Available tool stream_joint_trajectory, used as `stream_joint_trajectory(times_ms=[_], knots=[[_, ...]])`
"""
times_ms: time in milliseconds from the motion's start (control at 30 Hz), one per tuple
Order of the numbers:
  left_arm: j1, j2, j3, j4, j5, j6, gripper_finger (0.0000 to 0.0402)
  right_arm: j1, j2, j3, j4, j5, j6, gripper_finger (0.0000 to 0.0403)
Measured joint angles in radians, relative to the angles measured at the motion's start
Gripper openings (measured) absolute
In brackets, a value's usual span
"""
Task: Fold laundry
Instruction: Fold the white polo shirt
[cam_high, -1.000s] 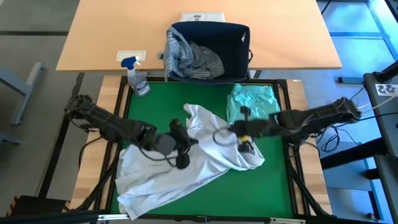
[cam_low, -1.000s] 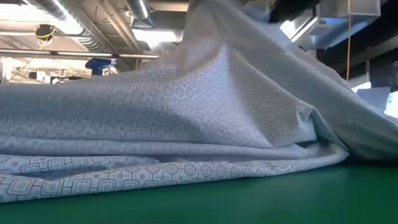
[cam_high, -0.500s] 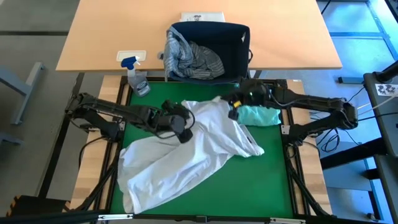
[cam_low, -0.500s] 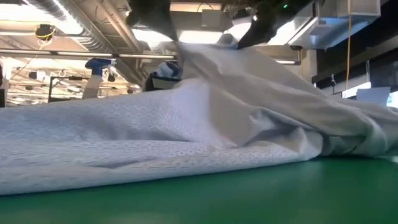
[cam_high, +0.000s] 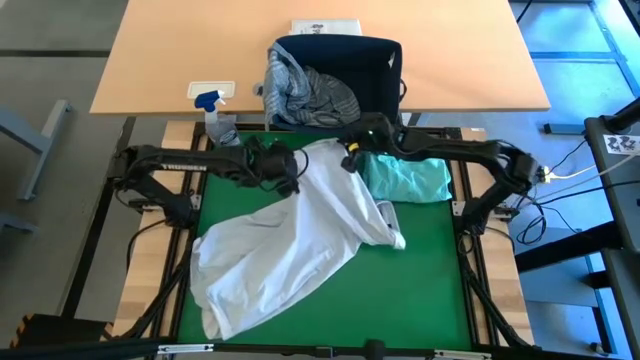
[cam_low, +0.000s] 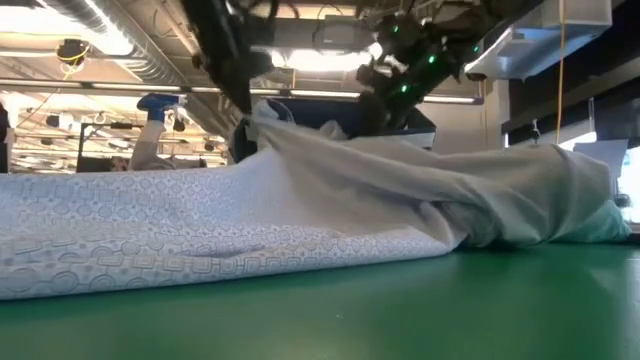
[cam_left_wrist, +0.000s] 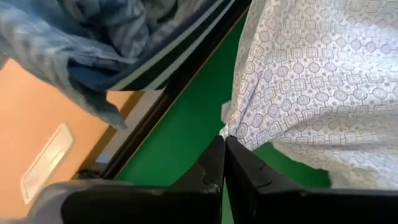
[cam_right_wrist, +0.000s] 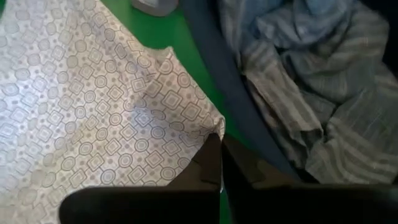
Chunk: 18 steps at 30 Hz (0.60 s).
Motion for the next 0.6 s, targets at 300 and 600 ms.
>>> stream_joint_trajectory(times_ms=[300, 600], knots=[[0.148, 0.0, -0.177, 0.297, 0.154, 0.169, 0.0003, -0.029, 0.099, 0.001, 0.079, 0.024, -0.009, 0.0005], [0.224, 0.0, -0.258, 0.4, 0.353, 0.187, 0.0075, -0.026, 0.128, 0.002, 0.11, 0.061, -0.011, 0.0037]])
